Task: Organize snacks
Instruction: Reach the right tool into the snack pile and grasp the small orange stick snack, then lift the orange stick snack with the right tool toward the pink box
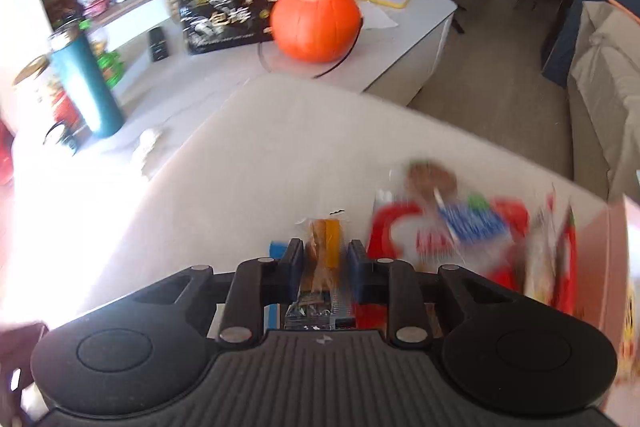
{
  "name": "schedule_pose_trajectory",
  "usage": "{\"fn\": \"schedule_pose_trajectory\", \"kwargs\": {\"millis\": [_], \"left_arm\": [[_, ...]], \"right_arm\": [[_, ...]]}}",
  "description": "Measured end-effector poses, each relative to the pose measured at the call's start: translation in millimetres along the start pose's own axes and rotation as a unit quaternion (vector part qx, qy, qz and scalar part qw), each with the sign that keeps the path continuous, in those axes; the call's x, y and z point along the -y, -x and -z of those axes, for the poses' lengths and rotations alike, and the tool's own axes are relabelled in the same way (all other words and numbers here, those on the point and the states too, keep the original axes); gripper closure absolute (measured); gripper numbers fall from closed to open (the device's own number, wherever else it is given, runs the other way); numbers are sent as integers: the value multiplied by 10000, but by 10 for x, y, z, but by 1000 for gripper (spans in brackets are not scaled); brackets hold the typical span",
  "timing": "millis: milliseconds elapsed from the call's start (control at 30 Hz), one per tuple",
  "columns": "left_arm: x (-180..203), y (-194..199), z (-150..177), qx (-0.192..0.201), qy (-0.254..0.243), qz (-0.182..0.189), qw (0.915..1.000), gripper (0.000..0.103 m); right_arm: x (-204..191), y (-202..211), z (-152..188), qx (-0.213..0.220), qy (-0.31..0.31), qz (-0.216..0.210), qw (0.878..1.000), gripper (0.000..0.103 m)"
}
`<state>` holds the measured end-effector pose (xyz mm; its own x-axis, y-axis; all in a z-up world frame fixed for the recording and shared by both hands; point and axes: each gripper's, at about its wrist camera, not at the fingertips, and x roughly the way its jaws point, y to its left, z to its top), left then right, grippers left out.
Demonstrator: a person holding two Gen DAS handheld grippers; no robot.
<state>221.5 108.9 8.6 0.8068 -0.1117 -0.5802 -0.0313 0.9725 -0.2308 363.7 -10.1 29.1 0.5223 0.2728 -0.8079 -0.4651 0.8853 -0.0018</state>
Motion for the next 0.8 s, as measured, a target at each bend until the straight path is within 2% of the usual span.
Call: {"fn": "schedule_pose_trajectory", "kwargs": {"millis": [133, 200, 333, 400, 467, 500, 667, 733, 800], "left_arm": [[62, -20, 0, -2, -136, -118, 9998, 80], [92, -3, 3, -33, -145, -57, 9999, 80], [221, 112, -21, -96, 10, 578, 9983, 80], [431, 183, -47, -17, -247, 838, 9962, 79], [676, 207, -62, -62, -522, 1134, 9922, 79], [819, 193, -61, -108, -696, 1292, 9891, 79], [1380, 49, 32, -493, -1441, 1560, 9759, 77], [1515, -20, 50, -522, -1569, 1400, 9762, 75], [1581, -118, 13, -454, -1577, 1121, 9801, 76]], "right_arm": [[118, 444, 453, -2, -115, -308, 9995, 80], [173, 666, 688, 10, -193, -410, 9990, 80], [345, 1139, 1119, 358, -214, -466, 9980, 78], [463, 1281, 1289, 512, -268, -292, 9979, 67], [593, 1364, 1461, 662, -368, 92, 9971, 42], [657, 1368, 1528, 718, -439, 269, 9961, 37], [896, 1232, 1801, 1022, -897, 810, 9874, 35], [963, 1144, 1906, 1097, -1103, 795, 9846, 35], [996, 1059, 1977, 1111, -1205, 758, 9836, 34]]}}
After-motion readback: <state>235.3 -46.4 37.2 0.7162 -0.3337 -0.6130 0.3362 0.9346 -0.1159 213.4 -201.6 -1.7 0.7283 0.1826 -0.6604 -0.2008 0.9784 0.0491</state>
